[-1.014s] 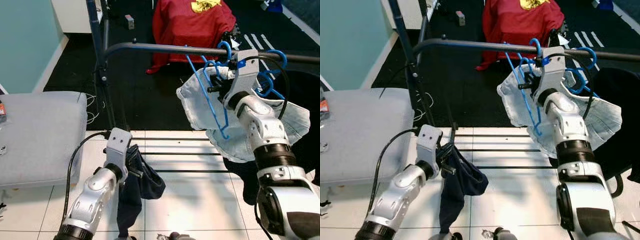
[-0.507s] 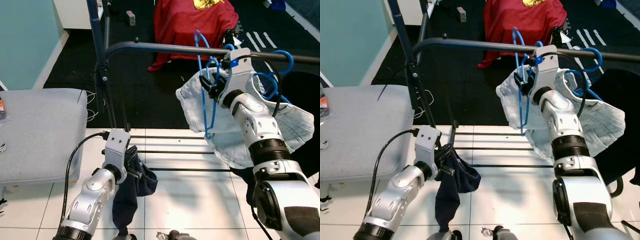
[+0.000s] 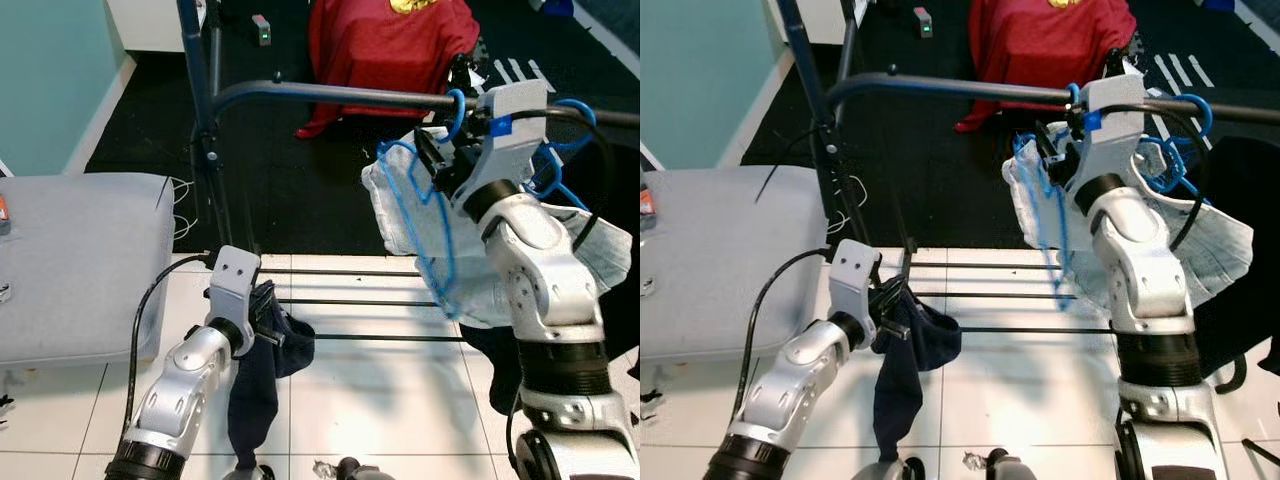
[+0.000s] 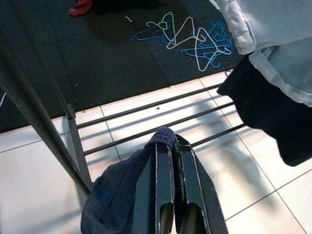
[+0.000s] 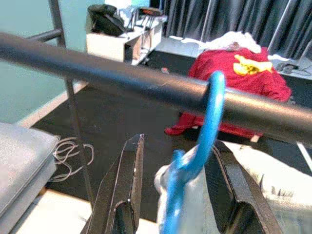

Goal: Hang hanger

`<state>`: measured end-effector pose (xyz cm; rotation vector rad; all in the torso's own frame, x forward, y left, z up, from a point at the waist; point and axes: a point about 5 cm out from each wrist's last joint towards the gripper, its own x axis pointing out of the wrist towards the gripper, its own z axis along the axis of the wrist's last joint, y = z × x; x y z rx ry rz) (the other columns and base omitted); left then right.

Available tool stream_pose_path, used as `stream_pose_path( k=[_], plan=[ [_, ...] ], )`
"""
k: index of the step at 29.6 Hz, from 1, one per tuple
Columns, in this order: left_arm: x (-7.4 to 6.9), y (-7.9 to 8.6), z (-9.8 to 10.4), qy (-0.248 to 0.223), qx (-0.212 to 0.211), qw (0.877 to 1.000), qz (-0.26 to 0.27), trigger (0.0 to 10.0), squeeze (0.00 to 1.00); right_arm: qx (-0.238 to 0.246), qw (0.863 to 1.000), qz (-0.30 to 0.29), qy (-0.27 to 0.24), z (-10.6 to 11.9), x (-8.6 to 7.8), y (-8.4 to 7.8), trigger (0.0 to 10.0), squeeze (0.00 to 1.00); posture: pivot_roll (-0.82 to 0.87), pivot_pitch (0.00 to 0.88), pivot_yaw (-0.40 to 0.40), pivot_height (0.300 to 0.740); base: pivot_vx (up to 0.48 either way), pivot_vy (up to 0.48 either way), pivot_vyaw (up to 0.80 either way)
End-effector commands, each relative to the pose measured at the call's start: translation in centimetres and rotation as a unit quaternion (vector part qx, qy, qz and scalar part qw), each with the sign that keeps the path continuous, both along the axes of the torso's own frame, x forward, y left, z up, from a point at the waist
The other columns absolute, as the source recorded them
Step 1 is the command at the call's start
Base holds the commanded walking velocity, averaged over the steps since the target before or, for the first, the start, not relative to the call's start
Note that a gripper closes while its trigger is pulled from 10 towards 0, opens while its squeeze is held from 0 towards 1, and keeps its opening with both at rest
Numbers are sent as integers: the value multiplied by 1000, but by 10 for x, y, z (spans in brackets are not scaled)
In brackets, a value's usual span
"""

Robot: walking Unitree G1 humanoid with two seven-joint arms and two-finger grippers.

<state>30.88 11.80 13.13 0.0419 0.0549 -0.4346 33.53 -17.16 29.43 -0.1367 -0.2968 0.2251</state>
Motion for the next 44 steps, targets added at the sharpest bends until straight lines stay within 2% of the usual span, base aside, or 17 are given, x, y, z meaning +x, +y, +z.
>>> stream_pose_path(
  k=[1,11,16,17,20,22,24,25,26,28,29,30,32,33,36,39,44],
  plan=[
    [0,-5,-1,3,-3,1000,-17,10000,0,-9,999,-9,32,-7,-11,-1,10000,0,-47,228,-20,740,0,0,0],
    [1,-8,-1,2,-2,1000,-26,10000,0,-18,999,-6,49,-5,-26,0,10000,0,-53,229,-15,740,0,0,0],
    [3,-7,1,-1,-5,1000,-25,10000,0,-13,993,112,-25,47,-32,31,10000,0,-55,238,-29,740,0,0,0],
    [3,-7,1,-1,-5,1000,-25,10000,0,-13,993,112,-25,47,-32,31,10000,0,-55,238,-29,740,0,0,0],
    [7,-2,8,-8,-12,1000,-10,10000,0,80,959,251,-108,95,-36,67,10000,0,-39,259,-38,740,0,0,0],
    [7,-2,8,-8,-12,1000,-10,10000,0,80,959,251,-108,95,-36,67,10000,0,-39,259,-38,740,0,0,0],
    [8,1,12,-15,-15,1000,-3,10000,0,124,930,318,-136,117,-43,85,10000,0,-27,277,-49,740,0,0,0],
    [8,1,12,-15,-15,1000,-3,10000,0,124,930,318,-136,117,-43,85,10000,0,-27,277,-49,740,0,0,0],
    [8,2,14,-19,-16,1000,0,10000,0,132,916,349,-149,126,-47,95,10000,0,-25,280,-52,740,0,0,0],
    [8,2,14,-19,-16,1000,0,10000,0,132,916,349,-149,126,-47,95,10000,0,-25,280,-52,740,0,0,0],
    [8,2,16,-23,-15,1000,2,10000,0,142,898,383,-164,136,-53,105,10000,0,-20,284,-54,740,0,0,0],
    [8,2,16,-23,-15,1000,2,10000,0,142,898,383,-164,136,-53,105,10000,0,-20,284,-54,740,0,0,0],
    [9,2,20,-31,-15,999,5,10000,0,187,847,457,-195,158,-69,118,10000,0,-18,295,-69,740,0,0,0],
    [9,3,21,-33,-17,999,8,10000,0,213,821,487,-208,168,-76,121,10000,0,-19,302,-78,740,0,0,0],
    [9,3,22,-34,-18,999,10,10000,0,228,806,503,-214,173,-80,122,10000,0,-19,302,-78,740,0,0,0],
    [7,4,21,-33,-23,999,15,10000,0,282,763,532,-234,187,-88,120,10000,0,-26,316,-86,740,0,0,0],
    [6,3,21,-33,-23,999,14,10000,0,304,744,544,-240,192,-91,118,10000,0,-31,323,-87,740,0,0,0]
  ],
)
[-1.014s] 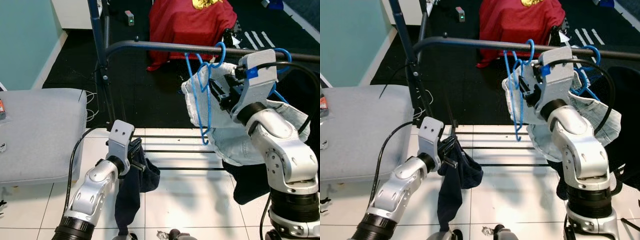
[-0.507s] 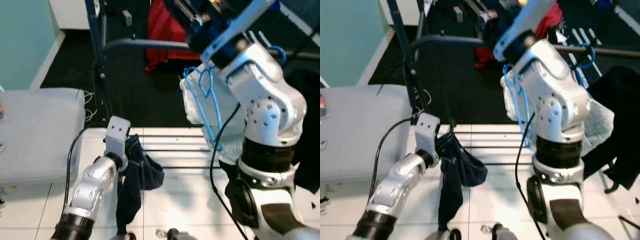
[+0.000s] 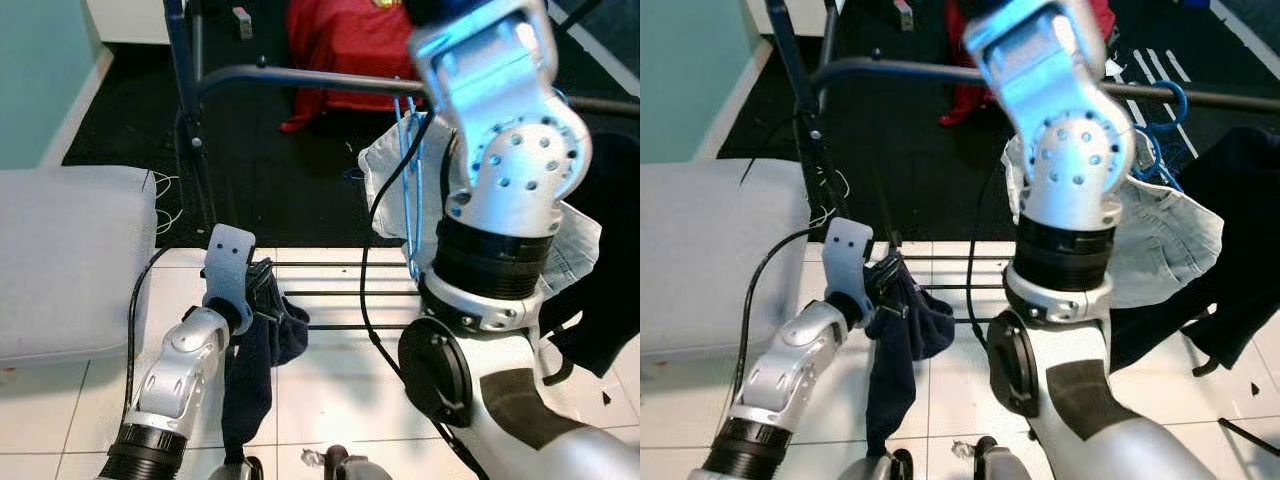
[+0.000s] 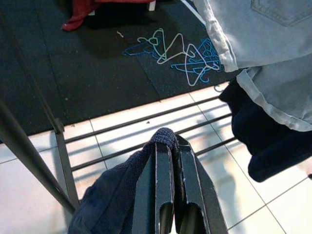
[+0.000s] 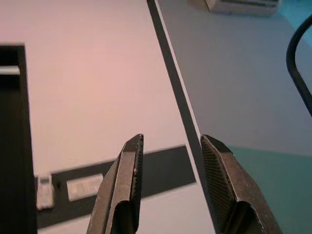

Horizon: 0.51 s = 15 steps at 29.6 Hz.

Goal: Hang hanger

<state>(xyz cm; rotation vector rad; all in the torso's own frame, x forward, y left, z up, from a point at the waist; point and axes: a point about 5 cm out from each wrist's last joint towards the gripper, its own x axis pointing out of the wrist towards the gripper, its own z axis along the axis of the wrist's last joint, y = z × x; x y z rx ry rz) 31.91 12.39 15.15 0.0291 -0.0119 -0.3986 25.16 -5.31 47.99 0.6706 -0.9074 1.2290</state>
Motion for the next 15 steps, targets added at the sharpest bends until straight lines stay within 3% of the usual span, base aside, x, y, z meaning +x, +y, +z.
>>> stream_pose_path(
  k=[1,4,15],
  plan=[
    [-4,-3,1,-1,-11,1000,-4,10000,0,22,999,20,-16,7,-8,-3,10000,0,-32,325,-86,740,0,0,0],
    [-4,-5,0,0,-12,1000,-6,10000,0,46,998,39,-9,9,-8,-8,10000,0,-35,328,-85,740,0,0,0],
    [-4,-7,1,1,-13,1000,-7,10000,0,57,997,53,-8,10,-13,-13,10000,0,-37,329,-88,740,0,0,0]
  ],
)
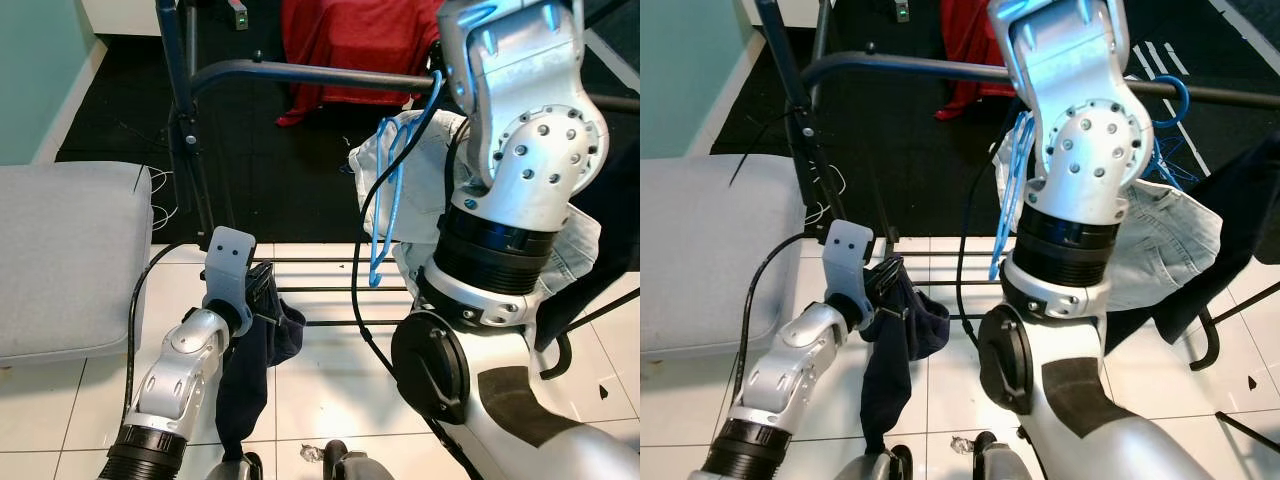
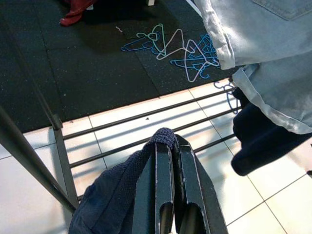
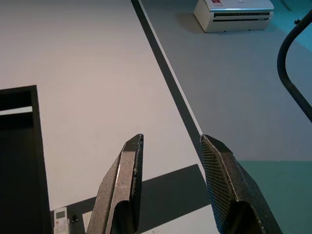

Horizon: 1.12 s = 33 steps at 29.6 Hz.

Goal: Hang hanger

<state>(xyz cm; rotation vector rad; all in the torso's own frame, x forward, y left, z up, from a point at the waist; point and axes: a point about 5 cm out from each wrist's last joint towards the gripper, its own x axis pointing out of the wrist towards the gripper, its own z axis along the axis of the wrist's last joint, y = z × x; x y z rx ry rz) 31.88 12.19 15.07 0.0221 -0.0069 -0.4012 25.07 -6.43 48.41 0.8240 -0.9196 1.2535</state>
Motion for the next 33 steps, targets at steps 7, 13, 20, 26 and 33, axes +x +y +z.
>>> stream_pose_path(
  k=[7,13,20,26,33],
  plan=[
    [-3,-5,1,-1,-9,1000,-7,10000,0,9,999,7,-30,8,-7,-7,10000,0,-36,325,-86,740,0,0,0],
    [-3,-5,0,-1,-8,1000,-9,10000,0,11,999,12,-34,7,-7,-7,10000,0,-33,324,-86,740,0,0,0],
    [-4,-4,0,-1,-5,1000,-11,10000,0,17,999,11,-39,4,-8,-13,10000,0,-30,322,-77,740,0,0,0],
    [-3,-4,1,-1,-3,1000,-14,10000,0,21,999,7,-43,2,-9,-19,10000,0,-24,317,-71,740,0,0,0],
    [-6,-2,0,-2,1,1000,-17,10000,0,39,998,-29,-34,-9,-6,-37,10000,0,-6,308,-59,740,0,0,0]
  ],
)
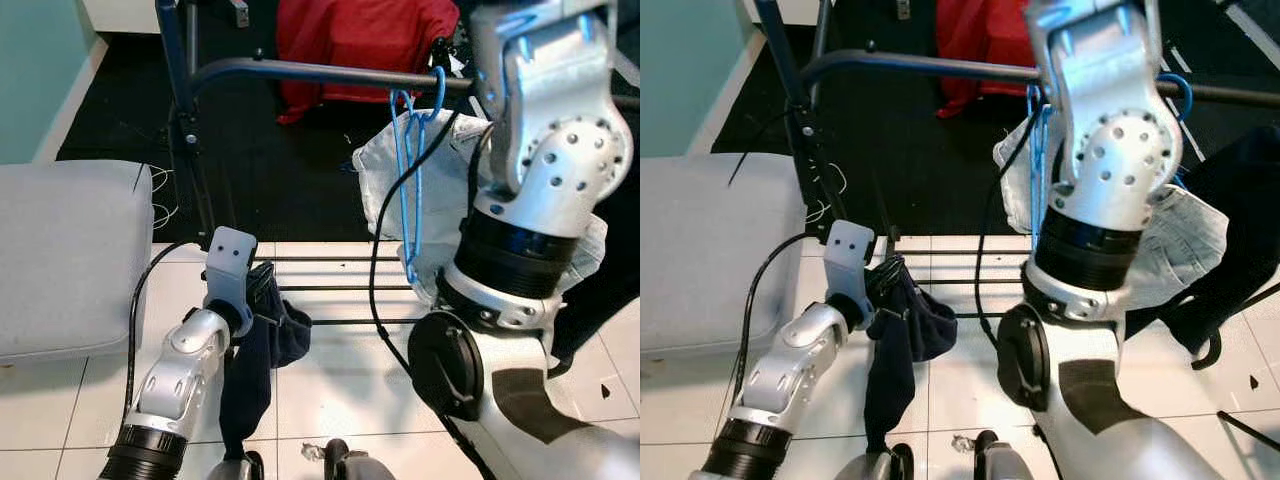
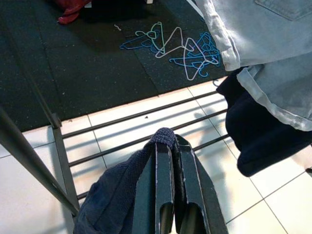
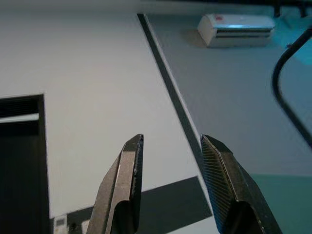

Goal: Hang hanger

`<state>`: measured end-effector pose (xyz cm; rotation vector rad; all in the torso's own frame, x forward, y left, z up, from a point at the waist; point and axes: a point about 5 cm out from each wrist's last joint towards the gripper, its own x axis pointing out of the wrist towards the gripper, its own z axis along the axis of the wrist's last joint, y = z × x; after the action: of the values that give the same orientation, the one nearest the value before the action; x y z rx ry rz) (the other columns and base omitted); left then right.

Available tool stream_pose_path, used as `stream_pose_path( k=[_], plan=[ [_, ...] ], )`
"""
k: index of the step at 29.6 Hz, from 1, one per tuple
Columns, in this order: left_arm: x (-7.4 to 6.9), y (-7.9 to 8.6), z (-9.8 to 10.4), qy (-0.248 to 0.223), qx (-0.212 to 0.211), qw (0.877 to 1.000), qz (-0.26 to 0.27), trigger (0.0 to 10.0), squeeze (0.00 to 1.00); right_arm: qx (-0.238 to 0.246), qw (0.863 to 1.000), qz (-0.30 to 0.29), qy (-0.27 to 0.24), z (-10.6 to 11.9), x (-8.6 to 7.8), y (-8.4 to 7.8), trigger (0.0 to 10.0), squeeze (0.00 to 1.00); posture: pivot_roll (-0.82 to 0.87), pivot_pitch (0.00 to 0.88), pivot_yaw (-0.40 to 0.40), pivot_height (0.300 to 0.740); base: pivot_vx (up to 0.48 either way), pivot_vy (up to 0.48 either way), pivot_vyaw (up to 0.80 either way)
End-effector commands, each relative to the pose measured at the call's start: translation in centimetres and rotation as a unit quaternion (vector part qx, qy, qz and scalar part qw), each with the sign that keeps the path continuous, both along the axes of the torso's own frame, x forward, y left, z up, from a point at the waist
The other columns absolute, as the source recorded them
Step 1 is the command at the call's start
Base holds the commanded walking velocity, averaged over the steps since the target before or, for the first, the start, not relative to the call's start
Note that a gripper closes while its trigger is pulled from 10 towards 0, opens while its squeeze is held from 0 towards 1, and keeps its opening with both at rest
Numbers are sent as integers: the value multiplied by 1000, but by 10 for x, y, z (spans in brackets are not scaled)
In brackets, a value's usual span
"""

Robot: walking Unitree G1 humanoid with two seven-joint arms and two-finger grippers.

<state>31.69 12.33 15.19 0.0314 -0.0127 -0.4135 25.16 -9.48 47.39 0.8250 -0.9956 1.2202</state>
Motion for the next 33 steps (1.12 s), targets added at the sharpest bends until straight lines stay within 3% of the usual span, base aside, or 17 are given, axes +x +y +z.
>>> stream_pose_path(
  k=[1,3,5,6,8,9,11,13,14,15,17,18,20,22,23,25,33],
  plan=[
    [-5,-2,-3,3,1,1000,-9,10000,0,4,998,-60,18,-16,4,-18,10000,0,16,281,-54,740,0,0,0],
    [-8,1,-6,6,5,1000,-3,10000,0,-42,984,-158,68,-52,19,-35,10000,0,19,258,-52,740,0,0,0],
    [-8,1,-6,6,5,1000,-3,10000,0,-42,984,-158,68,-52,19,-35,10000,0,19,258,-52,740,0,0,0],
    [-10,3,-9,9,5,1000,2,10000,0,-83,969,-211,99,-74,27,-41,10000,0,16,250,-57,740,0,0,0],
    [-10,3,-9,9,5,1000,2,10000,0,-83,969,-211,99,-74,27,-41,10000,0,16,250,-57,740,0,0,0],
    [-12,4,-13,13,6,1000,8,10000,0,-131,946,-265,136,-100,34,-47,10000,0,9,239,-54,740,0,0,0],
    [-12,4,-13,13,6,1000,8,10000,0,-131,946,-265,136,-100,34,-47,10000,0,9,239,-54,740,0,0,0],
    [-12,3,-18,15,9,1000,17,10000,0,-204,893,-343,207,-134,48,-39,10000,0,-14,207,-41,740,0,0,0],
    [-12,3,-18,15,9,1000,17,10000,0,-204,893,-343,207,-134,48,-39,10000,0,-14,207,-41,740,0,0,0],
    [-9,2,-17,6,12,1000,26,10000,0,-225,868,-378,231,-148,53,-40,10000,0,-19,208,-35,740,0,0,0],
    [-9,2,-17,6,12,1000,26,10000,0,-225,868,-378,231,-148,53,-40,10000,0,-19,208,-35,740,0,0,0],
    [-5,4,-15,-5,15,999,44,10000,0,-239,848,-404,245,-158,56,-42,10000,0,-21,214,-35,740,0,0,0],
    [-5,4,-15,-5,15,999,44,10000,0,-239,848,-404,245,-158,56,-42,10000,0,-21,214,-35,740,0,0,0],
    [1,10,-9,-25,6,997,78,10000,0,-283,809,-455,243,-176,57,-49,10000,0,-25,225,-31,740,0,0,0],
    [1,10,-9,-25,6,997,78,10000,0,-283,809,-455,243,-176,57,-49,10000,0,-25,225,-31,740,0,0,0],
    [2,11,-4,-34,-10,996,80,10000,0,-314,793,-472,223,-183,52,-46,10000,0,-26,212,-29,740,0,0,0],
    [3,9,-6,-29,-6,997,72,10000,0,-357,786,-469,189,-190,47,-28,10000,0,-31,207,-20,740,0,0,0]
  ],
)
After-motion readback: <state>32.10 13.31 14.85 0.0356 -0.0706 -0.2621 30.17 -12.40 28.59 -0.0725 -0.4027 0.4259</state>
